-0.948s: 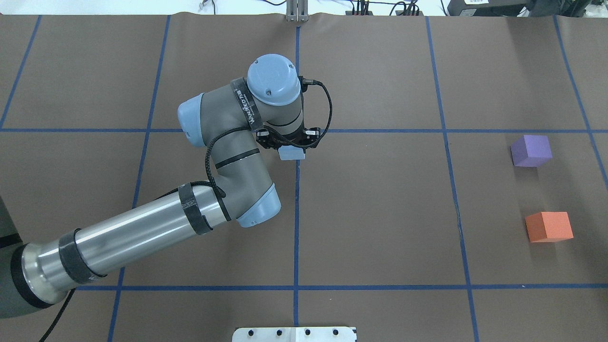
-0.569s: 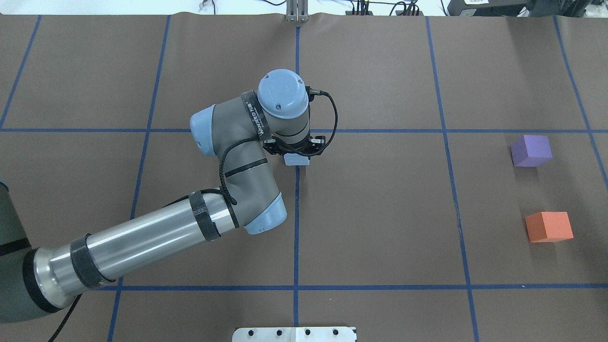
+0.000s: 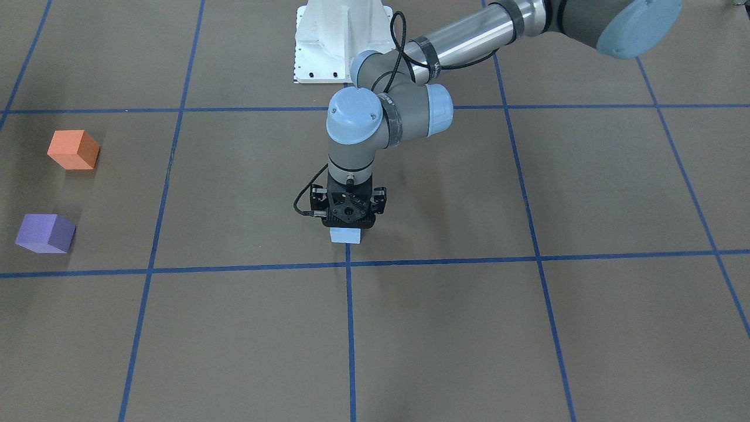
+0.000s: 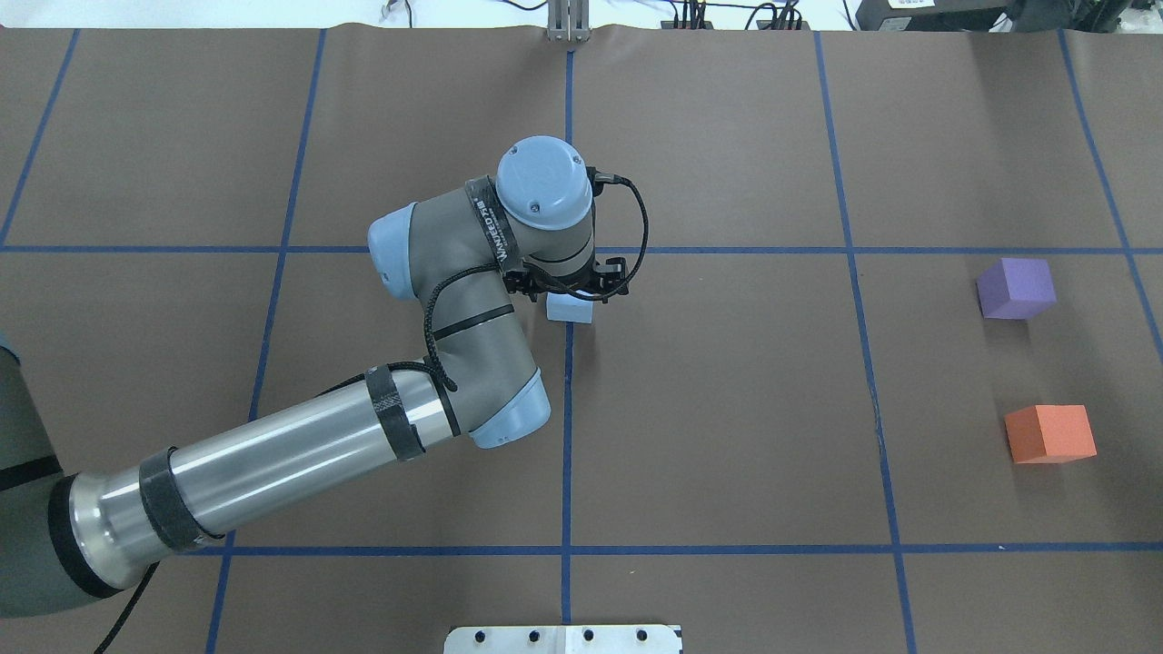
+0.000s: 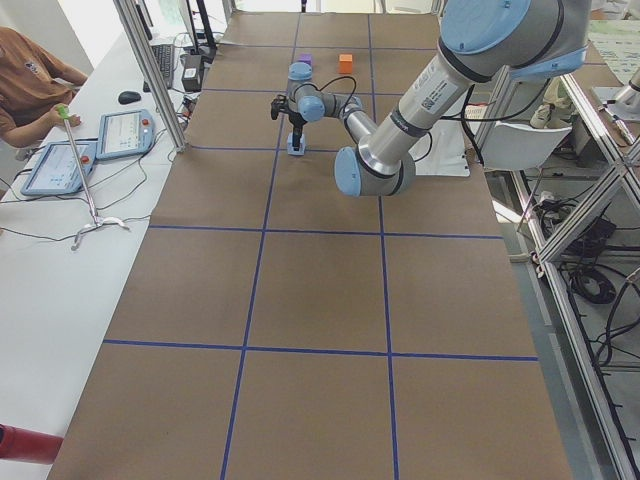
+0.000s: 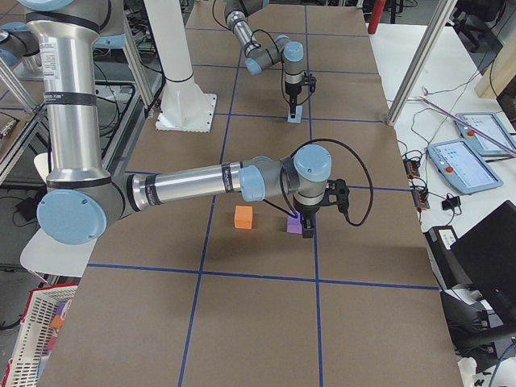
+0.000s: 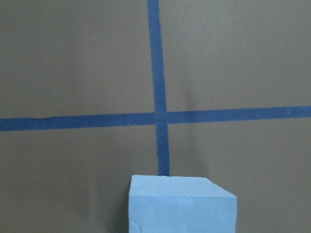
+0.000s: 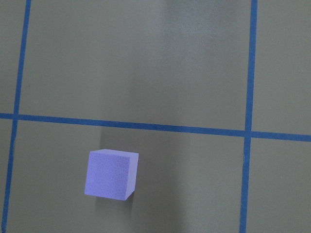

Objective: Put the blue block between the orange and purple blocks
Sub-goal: 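Release the cube and raise the left gripper while the right arm approaches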

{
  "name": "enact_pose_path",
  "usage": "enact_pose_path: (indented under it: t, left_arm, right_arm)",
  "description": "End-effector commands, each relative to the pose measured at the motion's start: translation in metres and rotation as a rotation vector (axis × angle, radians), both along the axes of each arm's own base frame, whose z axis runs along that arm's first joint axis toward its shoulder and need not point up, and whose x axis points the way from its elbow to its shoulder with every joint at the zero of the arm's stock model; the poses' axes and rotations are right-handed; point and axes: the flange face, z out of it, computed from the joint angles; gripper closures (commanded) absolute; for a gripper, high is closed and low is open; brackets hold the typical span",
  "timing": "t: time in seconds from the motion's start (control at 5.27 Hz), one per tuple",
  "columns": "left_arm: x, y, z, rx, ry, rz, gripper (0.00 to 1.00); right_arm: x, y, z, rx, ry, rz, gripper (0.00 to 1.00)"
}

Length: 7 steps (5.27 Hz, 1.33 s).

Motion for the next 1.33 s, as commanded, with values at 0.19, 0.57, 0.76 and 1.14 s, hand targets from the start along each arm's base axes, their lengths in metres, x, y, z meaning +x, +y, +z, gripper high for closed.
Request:
enact_pose_path:
  t: [0.19,0.57,0.76,1.14]
  left_arm:
    - [-0.115,-0.078,0.010,0.002,0.002,0.019,0.00]
    - [-0.250,-0.127,0.107,0.068,-0.054,0.104,0.00]
    - [-0.320,-0.135,0.162,0.110,-0.071,0.141,0.00]
    - [-0.411,-0.138,0.226,0.148,-0.108,0.149,0.00]
  right_arm:
    - [-0.097,-0.052,-0.134,-0.049,-0.036,0.014,0.00]
    - [-0.240,-0.054,-0.233,-0.107,-0.027,0.027,0.00]
    - [-0.299,-0.053,-0.279,-0.115,0.016,0.039,0.00]
    - [-0.414,-0.038,-0.356,-0.154,0.037,0.053,0.00]
